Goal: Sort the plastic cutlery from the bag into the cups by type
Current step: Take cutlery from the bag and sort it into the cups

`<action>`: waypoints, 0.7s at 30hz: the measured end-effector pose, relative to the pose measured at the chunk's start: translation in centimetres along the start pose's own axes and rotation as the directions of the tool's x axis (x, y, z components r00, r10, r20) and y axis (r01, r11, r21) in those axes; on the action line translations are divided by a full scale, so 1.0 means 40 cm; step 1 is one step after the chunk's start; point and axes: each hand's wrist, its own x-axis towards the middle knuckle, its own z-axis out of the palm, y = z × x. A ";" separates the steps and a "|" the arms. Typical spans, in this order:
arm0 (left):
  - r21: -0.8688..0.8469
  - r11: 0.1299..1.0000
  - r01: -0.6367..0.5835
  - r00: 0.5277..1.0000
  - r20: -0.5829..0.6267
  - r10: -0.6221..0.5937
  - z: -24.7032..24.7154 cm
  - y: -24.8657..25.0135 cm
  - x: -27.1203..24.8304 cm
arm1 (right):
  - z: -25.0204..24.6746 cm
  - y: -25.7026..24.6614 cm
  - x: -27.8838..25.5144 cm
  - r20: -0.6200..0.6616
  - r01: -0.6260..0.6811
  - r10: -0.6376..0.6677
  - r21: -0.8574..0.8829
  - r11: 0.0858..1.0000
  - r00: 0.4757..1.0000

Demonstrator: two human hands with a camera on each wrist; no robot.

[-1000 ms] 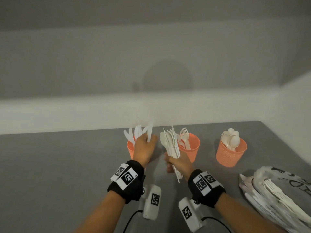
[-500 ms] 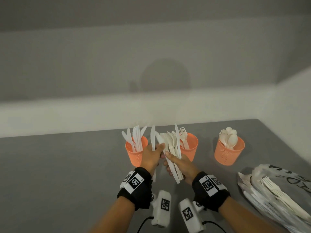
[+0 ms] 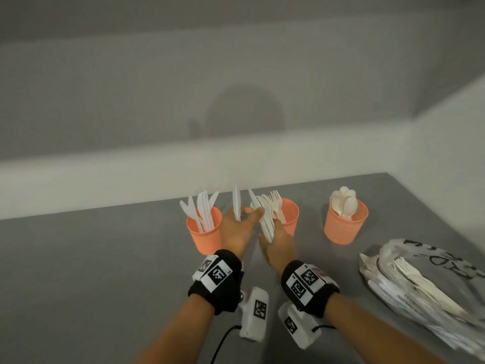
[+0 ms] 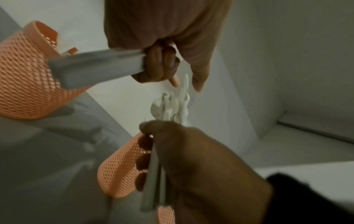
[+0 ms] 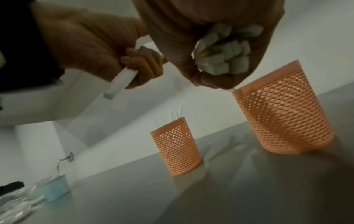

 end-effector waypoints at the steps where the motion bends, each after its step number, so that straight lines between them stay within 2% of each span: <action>1: 0.007 1.000 -0.004 1.000 -0.010 0.004 0.010 -0.004 -0.003 | 0.002 -0.008 -0.005 0.005 -0.020 0.020 0.079 0.997 1.000; 2: 0.019 1.000 -0.008 1.000 -0.021 0.009 0.019 -0.005 -0.007 | 0.008 -0.007 -0.003 0.000 -0.034 0.035 0.105 0.994 0.999; 5: 0.056 0.997 -0.043 0.997 -0.064 0.047 0.037 -0.012 -0.010 | 0.010 -0.011 0.002 -0.021 0.034 -0.035 -0.050 0.998 0.999; 8: 0.080 0.995 -0.051 0.993 -0.102 0.059 0.041 -0.001 0.001 | 0.016 -0.002 0.014 0.002 0.033 -0.033 -0.067 0.997 0.999; 11: 0.051 0.990 -0.132 0.983 -0.123 0.137 0.031 0.020 0.010 | 0.020 0.011 0.026 0.043 -0.026 0.027 -0.013 1.000 0.999; 14: 0.005 0.988 -0.157 0.973 -0.172 0.156 0.004 0.044 0.035 | 0.010 0.009 0.024 0.104 0.020 -0.024 0.045 0.999 0.994; 16: 0.022 0.991 -0.131 0.971 -0.200 0.133 -0.022 0.059 0.069 | 0.003 0.007 0.020 0.176 0.032 -0.053 0.118 0.992 0.983; 19: -0.071 0.993 -0.095 0.978 -0.194 0.079 -0.073 0.089 0.115 | -0.002 0.013 0.029 0.224 -0.103 0.042 0.270 0.957 0.974; 21: -0.157 0.976 -0.152 0.967 -0.226 0.114 -0.115 0.106 0.143 | -0.012 0.012 0.037 0.231 -0.137 0.077 0.257 0.957 0.970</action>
